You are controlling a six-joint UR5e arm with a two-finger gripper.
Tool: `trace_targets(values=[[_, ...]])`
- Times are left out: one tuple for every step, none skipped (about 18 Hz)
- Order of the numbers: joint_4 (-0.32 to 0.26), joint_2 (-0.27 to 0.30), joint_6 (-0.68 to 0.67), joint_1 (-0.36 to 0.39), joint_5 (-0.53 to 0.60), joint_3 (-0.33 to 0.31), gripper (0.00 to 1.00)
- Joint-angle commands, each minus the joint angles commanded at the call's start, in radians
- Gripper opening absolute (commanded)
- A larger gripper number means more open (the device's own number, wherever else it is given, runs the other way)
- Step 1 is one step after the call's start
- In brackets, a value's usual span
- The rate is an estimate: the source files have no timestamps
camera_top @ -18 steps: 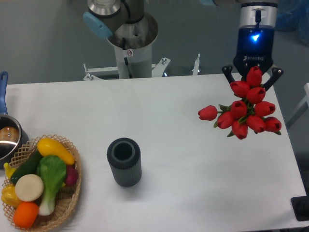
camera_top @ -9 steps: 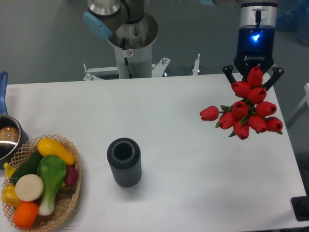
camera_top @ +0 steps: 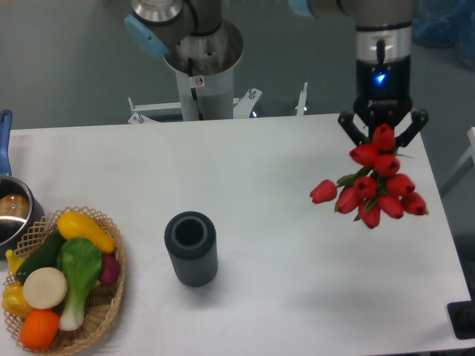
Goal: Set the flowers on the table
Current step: 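Lower the held red tulips toward the table surface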
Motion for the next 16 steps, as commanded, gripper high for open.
trace_targets(values=[[0.0, -0.015, 0.014, -0.018, 0.002, 0.003, 0.22], [-0.002, -0.026, 0.014, -0.023, 0.002, 0.005, 0.22], [-0.003, -0.038, 0.014, -0.026, 0.002, 0.002, 0.22], [-0.002, -0.052, 0.016, -0.037, 0.003, -0.006, 0.22], [0.0, -0.068, 0.016, -0.045, 0.009, -0.006, 0.22], [0.0, -0.077, 0.016, -0.048, 0.014, -0.005, 0.22], [-0.002, -0.081, 0.014, -0.049, 0.014, -0.005, 0.22], [-0.002, -0.092, 0.014, -0.049, 0.015, -0.008, 0.22], [-0.003, -0.101, 0.014, -0.051, 0.014, -0.008, 0.22], [-0.002, -0.117, 0.014, -0.051, 0.014, -0.009, 0.22], [0.0, -0.143, 0.014, -0.058, 0.014, -0.002, 0.22], [0.0, -0.163, 0.014, -0.063, 0.015, 0.005, 0.22], [0.002, -0.176, 0.014, -0.063, 0.015, 0.005, 0.22], [0.003, -0.19, 0.017, -0.065, 0.014, 0.005, 0.22], [0.003, -0.207, 0.017, -0.068, 0.014, 0.006, 0.22], [0.005, -0.222, 0.017, -0.078, 0.015, 0.006, 0.22]])
